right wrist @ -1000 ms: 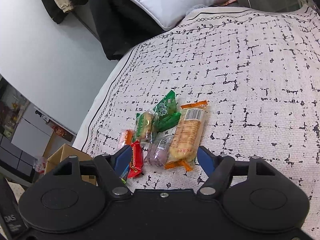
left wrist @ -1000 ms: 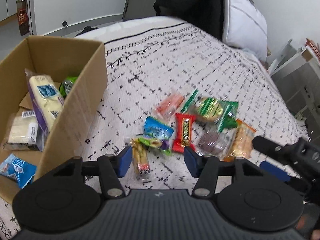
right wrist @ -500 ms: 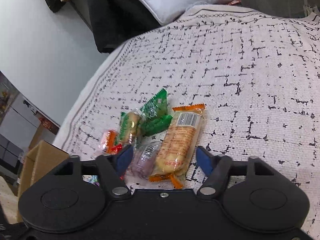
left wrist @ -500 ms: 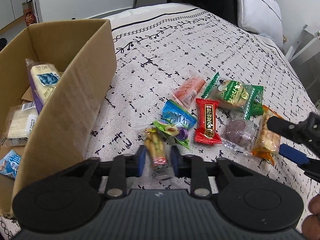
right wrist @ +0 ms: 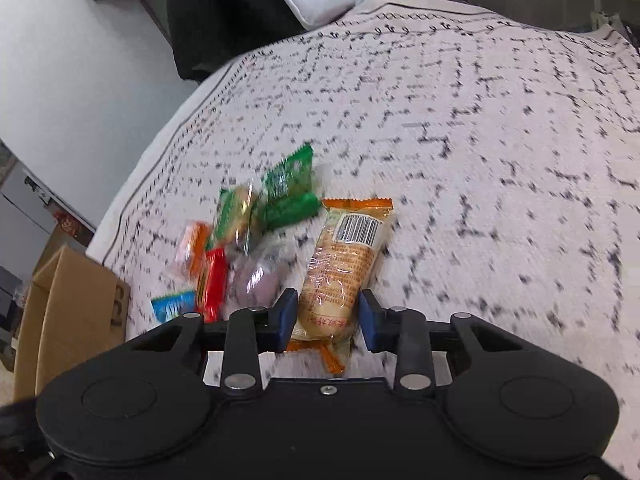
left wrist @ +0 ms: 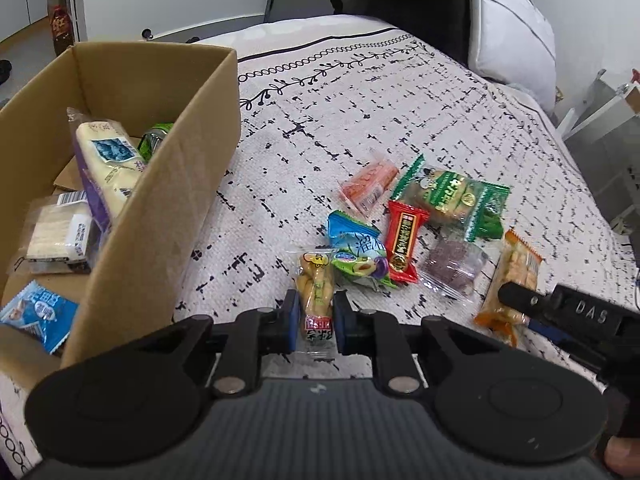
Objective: Organize snacks
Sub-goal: 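Carry both held packets up and over the cardboard box, then open both grippers to drop the packets into the box, then withdraw both grippers from the box back over the snack pile, then grasp the purple clear packet with the right gripper while the left grasps the blue wrapper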
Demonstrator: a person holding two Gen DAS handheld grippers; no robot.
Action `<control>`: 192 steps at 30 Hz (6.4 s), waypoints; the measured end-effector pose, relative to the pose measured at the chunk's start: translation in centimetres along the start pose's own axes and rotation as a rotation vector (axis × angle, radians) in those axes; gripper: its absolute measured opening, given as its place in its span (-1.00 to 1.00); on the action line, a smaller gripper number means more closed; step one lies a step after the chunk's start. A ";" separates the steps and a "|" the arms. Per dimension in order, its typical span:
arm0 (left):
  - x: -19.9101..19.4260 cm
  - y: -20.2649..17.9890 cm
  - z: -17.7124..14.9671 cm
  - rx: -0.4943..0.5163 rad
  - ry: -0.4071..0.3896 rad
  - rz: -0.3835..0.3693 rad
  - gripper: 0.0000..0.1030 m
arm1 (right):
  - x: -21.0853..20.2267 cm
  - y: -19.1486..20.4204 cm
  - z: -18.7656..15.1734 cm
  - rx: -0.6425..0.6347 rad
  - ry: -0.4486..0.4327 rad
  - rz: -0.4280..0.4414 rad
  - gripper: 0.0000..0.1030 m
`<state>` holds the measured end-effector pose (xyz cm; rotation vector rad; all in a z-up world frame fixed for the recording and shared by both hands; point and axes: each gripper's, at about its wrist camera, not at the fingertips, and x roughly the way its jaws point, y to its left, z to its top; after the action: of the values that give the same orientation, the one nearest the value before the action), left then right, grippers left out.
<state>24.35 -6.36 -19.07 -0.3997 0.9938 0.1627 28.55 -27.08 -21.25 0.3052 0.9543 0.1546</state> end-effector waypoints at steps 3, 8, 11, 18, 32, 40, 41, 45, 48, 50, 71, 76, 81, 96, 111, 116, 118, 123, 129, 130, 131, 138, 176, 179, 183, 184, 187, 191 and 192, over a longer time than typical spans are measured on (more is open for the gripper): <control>-0.4 0.3 -0.2 -0.009 0.015 -0.009 -0.67 | -0.8 0.1 -0.8 0.003 0.025 -0.018 -0.36; -0.3 0.8 -0.7 -0.008 0.042 0.004 -0.67 | -1.0 0.1 -0.9 0.012 0.021 -0.039 -0.15; 0.2 1.0 -0.7 -0.014 0.065 0.015 -0.66 | -0.6 0.4 -0.6 -0.011 0.004 -0.046 0.06; 1.2 0.8 -0.4 -0.005 0.073 0.030 -0.63 | 0.9 1.5 0.1 -0.086 -0.036 -0.085 0.30; 0.5 0.4 -0.3 0.007 0.048 0.013 -0.67 | 0.7 2.2 -0.4 -0.195 -0.052 -0.141 -0.31; -2.2 -0.1 0.4 0.010 -0.010 -0.045 -0.67 | -2.8 1.9 0.1 -0.139 -0.123 -0.102 -0.32; -2.5 -0.1 0.5 0.006 -0.015 -0.053 -0.67 | -3.2 2.0 0.1 -0.134 -0.128 -0.098 -0.32; -3.9 0.4 1.0 -0.017 -0.038 -0.092 -0.67 | -4.5 2.9 0.1 -0.130 -0.155 -0.085 -0.32; -5.0 0.9 1.5 -0.044 -0.060 -0.124 -0.67 | -5.6 3.9 0.2 -0.129 -0.173 -0.070 -0.32; -5.8 1.4 2.0 -0.062 -0.076 -0.150 -0.67 | -6.2 4.6 0.1 -0.136 -0.183 -0.062 -0.32; -10.7 7.6 5.3 -0.208 -0.184 -0.222 -0.67 | -7.8 14.3 0.1 -0.189 -0.197 0.073 -0.31; -11.2 9.7 5.9 -0.253 -0.188 -0.210 -0.67 | -7.6 16.8 -0.3 -0.206 -0.191 0.099 -0.31; -11.0 11.7 6.5 -0.304 -0.180 -0.199 -0.67 | -7.1 19.1 -0.5 -0.233 -0.183 0.112 -0.31; -10.4 16.4 7.3 -0.402 -0.161 -0.144 -0.66 | -5.3 25.1 -1.4 -0.309 -0.165 0.138 -0.31; -10.5 19.0 7.6 -0.513 -0.181 -0.137 -0.13 | -3.4 27.3 -1.4 -0.343 -0.121 0.177 -0.02; -10.5 18.7 7.8 -0.509 -0.185 -0.111 0.15 | -3.8 26.0 -1.2 -0.330 -0.132 0.165 0.22; -10.4 18.6 7.8 -0.509 -0.178 -0.106 0.30 | -4.0 25.3 -1.2 -0.325 -0.137 0.154 0.32; -10.4 17.9 7.7 -0.478 -0.179 -0.095 0.48 | -4.8 22.8 -0.9 -0.296 -0.153 0.124 0.53; -10.5 16.5 7.5 -0.429 -0.196 -0.076 0.64 | -5.8 20.1 -0.5 -0.274 -0.168 0.099 0.72; -10.5 16.1 7.5 -0.419 -0.196 -0.076 0.64 | -6.0 19.5 -0.5 -0.273 -0.173 0.095 0.74; -10.5 15.8 7.5 -0.410 -0.196 -0.077 0.64 | -6.2 19.1 -0.5 -0.274 -0.176 0.091 0.75; -10.3 13.1 7.1 -0.324 -0.195 -0.119 0.65 | -7.1 15.4 -0.4 -0.261 -0.198 0.056 0.86; -4.4 -0.2 3.3 0.012 -0.158 -0.153 0.53 | -2.7 1.2 1.0 0.017 -0.135 0.146 0.88; -3.5 -1.0 3.0 0.037 -0.159 -0.131 0.33 | -2.1 0.7 1.2 0.048 -0.107 0.195 0.74; -2.0 -2.0 2.5 0.060 -0.142 -0.113 0.17 | -1.0 0.5 1.2 0.051 -0.071 0.225 0.50; -1.7 -2.0 2.4 0.066 -0.142 -0.103 0.10 | -0.8 0.5 1.2 0.051 -0.062 0.227 0.45; -0.4 -2.0 2.0 0.061 -0.122 -0.070 -0.11 | -0.2 0.4 1.2 0.051 -0.044 0.236 0.39; 0.9 -2.0 1.7 0.059 -0.106 -0.043 -0.15 | 0.4 0.3 1.3 0.051 -0.028 0.247 0.30; 1.2 -2.0 1.7 0.053 -0.102 -0.044 -0.15 | 0.6 0.3 1.3 0.050 -0.024 0.250 0.28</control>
<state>26.93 -7.56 -18.74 -0.3608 0.8862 0.1154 29.93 -26.87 -20.91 0.4709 0.8947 0.3553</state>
